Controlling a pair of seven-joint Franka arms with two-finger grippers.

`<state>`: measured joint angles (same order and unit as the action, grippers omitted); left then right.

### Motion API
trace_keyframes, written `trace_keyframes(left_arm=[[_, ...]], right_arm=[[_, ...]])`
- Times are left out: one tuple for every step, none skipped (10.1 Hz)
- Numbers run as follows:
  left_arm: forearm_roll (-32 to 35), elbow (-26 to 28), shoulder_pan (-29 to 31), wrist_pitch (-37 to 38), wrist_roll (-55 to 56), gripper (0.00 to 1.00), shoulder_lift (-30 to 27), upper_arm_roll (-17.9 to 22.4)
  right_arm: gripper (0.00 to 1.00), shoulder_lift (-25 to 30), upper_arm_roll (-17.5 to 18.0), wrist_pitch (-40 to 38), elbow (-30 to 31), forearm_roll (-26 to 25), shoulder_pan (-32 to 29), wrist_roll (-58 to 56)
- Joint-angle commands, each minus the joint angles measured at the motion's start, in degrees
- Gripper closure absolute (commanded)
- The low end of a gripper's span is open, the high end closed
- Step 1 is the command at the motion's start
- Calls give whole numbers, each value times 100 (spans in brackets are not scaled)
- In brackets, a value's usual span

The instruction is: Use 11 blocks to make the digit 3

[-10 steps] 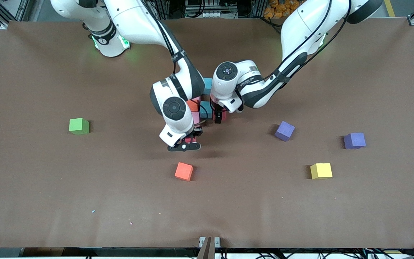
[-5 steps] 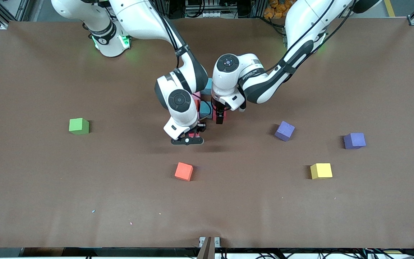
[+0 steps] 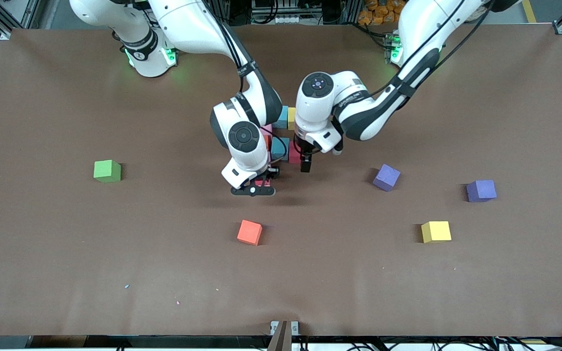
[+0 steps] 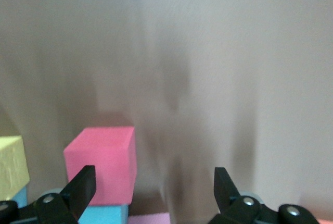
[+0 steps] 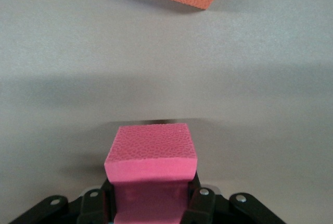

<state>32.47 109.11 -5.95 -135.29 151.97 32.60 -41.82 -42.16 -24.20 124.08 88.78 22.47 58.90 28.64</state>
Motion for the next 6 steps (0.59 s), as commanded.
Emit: trace_keyframes(left_arm=[[136, 241, 891, 362, -744, 0, -140, -518], [136, 285, 1286, 477, -1157, 0, -140, -729], [136, 303, 1612, 617, -1518, 0, -140, -896], [136, 338, 1876, 853, -2122, 0, -140, -976], [136, 382, 2053, 986, -2580, 0, -131, -1012], [128, 409, 2202, 1066, -3029, 0, -140, -1012]], right_arm=[[100, 103, -6, 29, 131, -32, 25, 195], [100, 94, -6, 20, 113, -32, 25, 238], [100, 85, -6, 20, 105, -32, 7, 300], [100, 77, -6, 20, 104, -32, 7, 326], [100, 59, 3, 38, 96, -14, 16, 387], [100, 24, 3, 55, 96, -14, 25, 466]])
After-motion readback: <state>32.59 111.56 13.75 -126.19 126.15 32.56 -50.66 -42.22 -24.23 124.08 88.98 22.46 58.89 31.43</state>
